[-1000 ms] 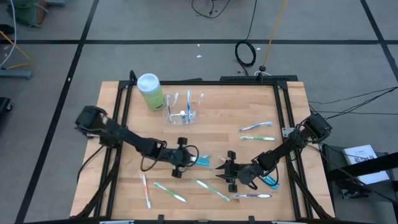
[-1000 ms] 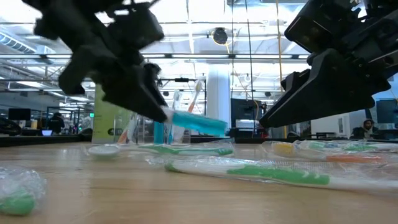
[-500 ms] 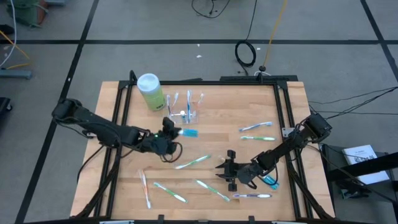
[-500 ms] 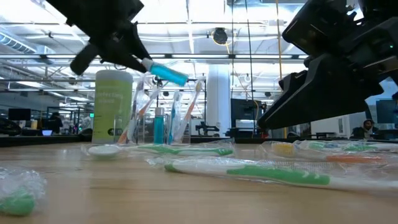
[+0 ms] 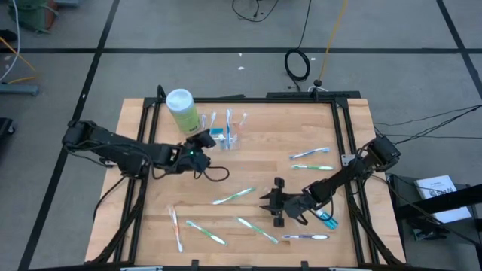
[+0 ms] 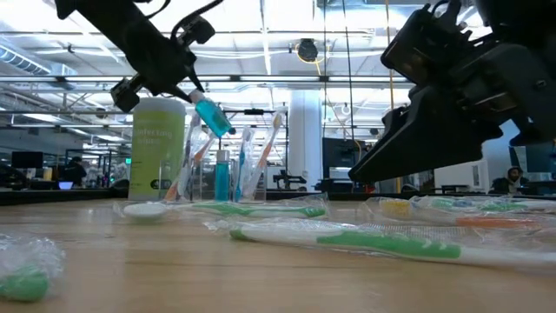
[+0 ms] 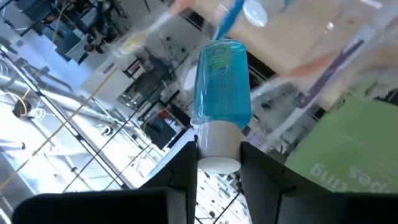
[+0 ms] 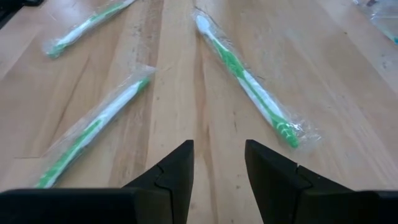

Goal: Pick & Place toothbrushing station
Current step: Put the blue mouthwash into the transparent organizer, then put the green toothbrush into the transparent organizer

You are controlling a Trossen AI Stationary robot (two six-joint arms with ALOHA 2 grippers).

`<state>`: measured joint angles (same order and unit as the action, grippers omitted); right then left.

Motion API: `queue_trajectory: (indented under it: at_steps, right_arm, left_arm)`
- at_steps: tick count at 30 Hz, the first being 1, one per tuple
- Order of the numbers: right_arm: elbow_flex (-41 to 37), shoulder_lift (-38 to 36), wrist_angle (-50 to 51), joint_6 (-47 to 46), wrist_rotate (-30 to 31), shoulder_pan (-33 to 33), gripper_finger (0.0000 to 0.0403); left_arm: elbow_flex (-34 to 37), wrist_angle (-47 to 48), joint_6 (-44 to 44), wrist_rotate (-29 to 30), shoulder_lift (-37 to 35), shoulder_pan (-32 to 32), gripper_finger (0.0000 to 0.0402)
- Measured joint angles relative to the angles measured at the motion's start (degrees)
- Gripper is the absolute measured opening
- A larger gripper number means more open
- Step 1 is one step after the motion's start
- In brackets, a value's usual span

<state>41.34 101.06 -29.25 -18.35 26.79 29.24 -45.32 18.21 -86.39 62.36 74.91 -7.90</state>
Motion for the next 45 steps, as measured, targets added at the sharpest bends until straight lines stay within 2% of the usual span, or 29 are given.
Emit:
queue_trajectory:
  at_steps: [4,9,14,25,29,34,45]
  right_arm:
    - [0.00,0.00,0.65,0.00,0.02,-0.38,0.0134]
    - [0.00,0.00,0.82,0.00,0.07,-0.47,0.0134]
    - [-0.02,0.00,0.82,0.00,0.11,-0.44,0.0134]
    - [-0.04,0.00,0.82,0.00,0.15,-0.44,0.0134]
    - [-0.04,0.00,0.82,0.00,0.15,-0.44,0.0134]
    - [-0.04,0.00,0.82,0.00,0.17,-0.44,0.0134]
    - [-0.06,0.00,1.22,-0.01,0.17,-0.47,0.0134]
  left_arm:
    - [0.00,0.05,-2.22,-2.90,0.00,3.09,0.0090]
    - [0.00,0.07,-6.80,-11.40,0.07,7.32,0.0090]
    - [0.00,0.07,-12.49,-13.95,0.09,10.84,0.0090]
    - [0.02,-0.04,-20.78,-25.92,0.33,14.75,0.0091]
    - [0.07,-0.01,-19.55,-27.15,0.55,16.22,0.0098]
    - [0.11,0.05,-18.49,-32.34,1.07,18.38,0.0121]
    - [0.00,-3.49,-17.83,-34.65,5.26,20.41,0.0130]
